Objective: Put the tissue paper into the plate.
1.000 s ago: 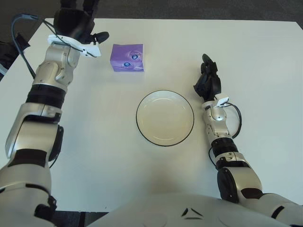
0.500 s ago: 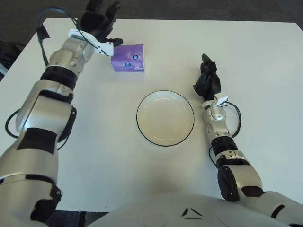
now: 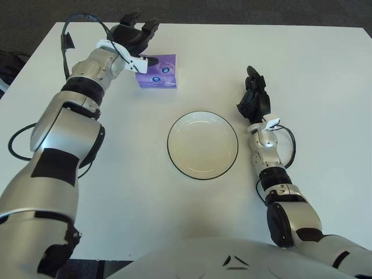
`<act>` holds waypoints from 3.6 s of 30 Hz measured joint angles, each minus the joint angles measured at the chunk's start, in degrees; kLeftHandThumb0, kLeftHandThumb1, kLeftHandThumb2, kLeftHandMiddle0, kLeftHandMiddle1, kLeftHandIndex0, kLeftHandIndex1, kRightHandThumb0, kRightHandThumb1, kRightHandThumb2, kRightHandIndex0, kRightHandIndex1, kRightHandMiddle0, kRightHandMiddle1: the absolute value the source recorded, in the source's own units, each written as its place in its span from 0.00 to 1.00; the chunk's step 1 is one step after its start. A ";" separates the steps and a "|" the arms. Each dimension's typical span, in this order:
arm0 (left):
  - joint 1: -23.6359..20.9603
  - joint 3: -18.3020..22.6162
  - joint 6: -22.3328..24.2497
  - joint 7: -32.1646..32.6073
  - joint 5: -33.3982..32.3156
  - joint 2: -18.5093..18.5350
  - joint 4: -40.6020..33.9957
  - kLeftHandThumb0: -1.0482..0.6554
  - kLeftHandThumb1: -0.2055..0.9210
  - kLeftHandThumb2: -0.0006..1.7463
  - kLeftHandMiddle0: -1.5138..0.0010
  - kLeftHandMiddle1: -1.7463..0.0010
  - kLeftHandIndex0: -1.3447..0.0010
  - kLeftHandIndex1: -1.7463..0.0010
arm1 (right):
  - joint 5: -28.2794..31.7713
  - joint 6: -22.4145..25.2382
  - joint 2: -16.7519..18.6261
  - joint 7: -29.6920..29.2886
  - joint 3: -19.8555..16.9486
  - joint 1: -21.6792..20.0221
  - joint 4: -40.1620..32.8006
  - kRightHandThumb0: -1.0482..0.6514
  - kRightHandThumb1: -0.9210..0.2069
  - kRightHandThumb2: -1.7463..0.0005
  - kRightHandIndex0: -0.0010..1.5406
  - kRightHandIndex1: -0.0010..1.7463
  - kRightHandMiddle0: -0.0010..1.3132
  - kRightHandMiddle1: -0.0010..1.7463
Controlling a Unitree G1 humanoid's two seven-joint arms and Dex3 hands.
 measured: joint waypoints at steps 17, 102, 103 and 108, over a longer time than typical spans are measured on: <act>0.02 -0.05 -1.98 -3.84 -4.52 -2.34 2.08 0.02 1.00 0.45 1.00 1.00 1.00 0.85 | 0.01 -0.74 -0.14 -0.02 -0.34 -1.25 1.98 0.22 0.00 0.42 0.11 0.00 0.00 0.19; -0.46 -26.44 17.40 3.06 13.26 -7.33 8.73 0.00 1.00 0.48 0.92 0.98 1.00 0.83 | 0.17 -1.51 -0.43 -0.96 -0.46 -2.58 4.09 0.23 0.00 0.43 0.14 0.01 0.00 0.24; -0.46 -26.72 17.39 3.25 13.56 -7.30 8.75 0.00 1.00 0.48 0.92 0.98 1.00 0.82 | 0.17 -1.51 -0.43 -0.96 -0.46 -2.58 4.09 0.23 0.00 0.43 0.14 0.01 0.00 0.24; -0.46 -27.71 17.08 3.79 14.10 -7.22 8.76 0.01 1.00 0.48 0.91 0.98 1.00 0.80 | 0.17 -1.51 -0.43 -0.96 -0.46 -2.56 4.04 0.24 0.00 0.43 0.13 0.01 0.00 0.24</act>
